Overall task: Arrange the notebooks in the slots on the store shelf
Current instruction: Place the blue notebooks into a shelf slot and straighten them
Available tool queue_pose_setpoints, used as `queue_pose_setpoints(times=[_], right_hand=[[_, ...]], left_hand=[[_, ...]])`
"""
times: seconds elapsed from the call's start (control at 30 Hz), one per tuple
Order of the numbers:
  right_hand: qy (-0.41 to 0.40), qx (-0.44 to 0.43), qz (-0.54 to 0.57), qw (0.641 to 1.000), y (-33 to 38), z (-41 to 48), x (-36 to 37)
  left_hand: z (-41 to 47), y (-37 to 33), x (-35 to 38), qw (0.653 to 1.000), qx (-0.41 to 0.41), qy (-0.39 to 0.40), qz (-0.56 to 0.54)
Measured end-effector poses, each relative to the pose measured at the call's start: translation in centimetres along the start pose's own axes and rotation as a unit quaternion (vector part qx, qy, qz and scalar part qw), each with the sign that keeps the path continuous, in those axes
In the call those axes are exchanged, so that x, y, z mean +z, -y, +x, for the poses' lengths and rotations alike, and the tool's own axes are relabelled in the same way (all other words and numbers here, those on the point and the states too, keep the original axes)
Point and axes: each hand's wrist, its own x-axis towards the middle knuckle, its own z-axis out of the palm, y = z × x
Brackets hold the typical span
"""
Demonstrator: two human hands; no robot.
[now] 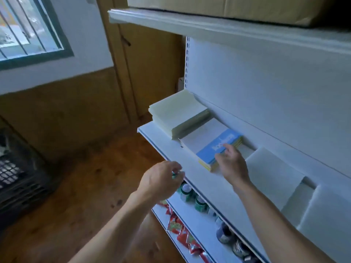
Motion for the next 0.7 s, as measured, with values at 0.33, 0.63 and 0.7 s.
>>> queue_pose_setpoints(times=[0.33, 0.63, 0.7], right_hand=[[-0.157, 0.157, 0.096, 0.970, 0.6, 4.7, 3.5], [-0.246, 0.210, 0.134, 0.937, 0.4, 4.9, 6.6], [-0.252, 0.210, 0.131, 0.935, 0.5, 4.9, 7.0]], left_hand=[[16.2, 0.6, 1.2, 0.948, 0.303, 0.096, -0.012], [17.8, 2.5, 4.0, 0.882, 0.420, 0.171, 0.128], [17.5, 2.5, 3.9, 0.879, 0.428, 0.178, 0.113]])
